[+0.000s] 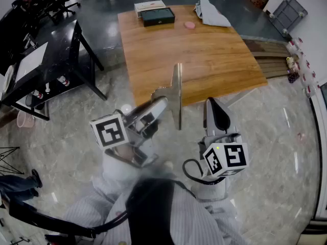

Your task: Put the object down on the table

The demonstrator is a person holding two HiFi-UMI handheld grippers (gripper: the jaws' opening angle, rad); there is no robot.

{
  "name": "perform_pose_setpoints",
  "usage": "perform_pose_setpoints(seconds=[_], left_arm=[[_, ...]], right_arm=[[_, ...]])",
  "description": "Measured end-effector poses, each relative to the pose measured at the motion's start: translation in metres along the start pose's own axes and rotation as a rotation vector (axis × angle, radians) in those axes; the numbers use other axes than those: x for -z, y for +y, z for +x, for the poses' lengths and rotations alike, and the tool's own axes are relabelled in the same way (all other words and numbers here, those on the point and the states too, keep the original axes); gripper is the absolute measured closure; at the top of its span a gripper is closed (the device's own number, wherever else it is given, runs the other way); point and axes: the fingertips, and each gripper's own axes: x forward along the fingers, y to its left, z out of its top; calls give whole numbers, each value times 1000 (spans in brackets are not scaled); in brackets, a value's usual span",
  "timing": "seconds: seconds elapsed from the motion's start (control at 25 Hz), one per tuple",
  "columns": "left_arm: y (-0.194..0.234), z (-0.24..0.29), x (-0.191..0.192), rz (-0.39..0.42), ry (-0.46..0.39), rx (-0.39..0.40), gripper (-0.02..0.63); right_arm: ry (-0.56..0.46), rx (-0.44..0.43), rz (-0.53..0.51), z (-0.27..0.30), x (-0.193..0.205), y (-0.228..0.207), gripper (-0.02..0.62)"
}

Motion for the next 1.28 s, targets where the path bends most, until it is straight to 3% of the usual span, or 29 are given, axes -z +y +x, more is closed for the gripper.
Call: perform_pose_setpoints(seconds=[0.96, 1.28], left_arm=[[11, 13, 21, 21, -48, -68, 520], [39, 50, 11, 13, -42, -109, 520]], right_arm=[[-3, -47, 9, -17, 11, -27, 581], [39, -72, 53, 20, 31, -59, 581]])
